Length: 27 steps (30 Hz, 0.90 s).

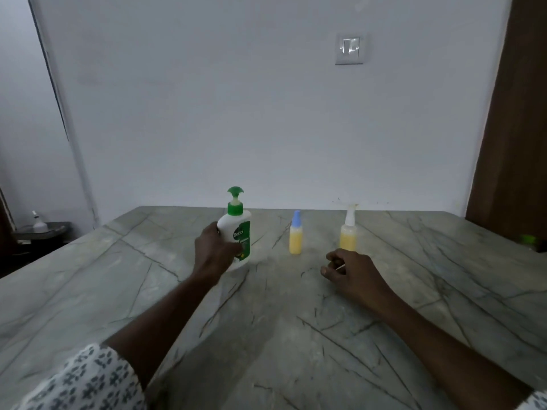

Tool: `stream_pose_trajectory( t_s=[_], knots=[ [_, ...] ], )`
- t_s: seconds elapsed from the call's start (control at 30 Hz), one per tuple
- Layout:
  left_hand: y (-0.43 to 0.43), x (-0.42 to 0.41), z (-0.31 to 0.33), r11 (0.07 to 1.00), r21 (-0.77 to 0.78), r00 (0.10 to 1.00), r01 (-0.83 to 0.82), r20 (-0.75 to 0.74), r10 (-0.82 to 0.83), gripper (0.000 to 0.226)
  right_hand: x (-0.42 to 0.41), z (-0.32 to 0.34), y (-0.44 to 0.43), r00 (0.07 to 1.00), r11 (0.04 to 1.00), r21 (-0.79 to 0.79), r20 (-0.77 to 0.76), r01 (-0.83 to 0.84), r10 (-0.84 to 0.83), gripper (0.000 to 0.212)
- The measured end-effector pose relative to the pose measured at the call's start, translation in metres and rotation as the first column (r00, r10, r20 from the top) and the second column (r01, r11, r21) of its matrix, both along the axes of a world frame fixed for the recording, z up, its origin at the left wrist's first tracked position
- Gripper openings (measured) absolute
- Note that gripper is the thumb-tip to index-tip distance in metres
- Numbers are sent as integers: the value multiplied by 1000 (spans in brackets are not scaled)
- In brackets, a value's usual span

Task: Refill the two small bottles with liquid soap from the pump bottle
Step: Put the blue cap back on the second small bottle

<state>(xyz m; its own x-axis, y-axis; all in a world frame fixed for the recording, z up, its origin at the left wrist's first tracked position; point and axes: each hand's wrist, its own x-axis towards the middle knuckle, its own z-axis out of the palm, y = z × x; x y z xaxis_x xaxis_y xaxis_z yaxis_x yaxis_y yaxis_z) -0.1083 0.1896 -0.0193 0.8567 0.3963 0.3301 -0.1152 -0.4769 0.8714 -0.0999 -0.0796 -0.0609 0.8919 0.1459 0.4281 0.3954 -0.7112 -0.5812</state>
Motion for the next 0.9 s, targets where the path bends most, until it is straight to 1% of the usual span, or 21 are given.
stream_pose_trajectory(
  t_s=[0.17,0.3,0.5,0.9],
  knots=[
    [14,33,18,989,-28,987,143,-74,-145,47,1,-1,-1,1000,1000,24,10,-3,3,39],
    [18,50,17,974,-11,967,226,-119,-226,48,3,-1,-4,1000,997,72,5,6,-6,36],
    [43,67,7,962,-42,949,271,-154,-274,46,5,-1,-1,1000,996,84,5,9,-9,35],
    [52,77,-3,936,-54,925,349,-140,-353,53,4,-1,2,1000,997,77,16,-8,7,32]
  ],
)
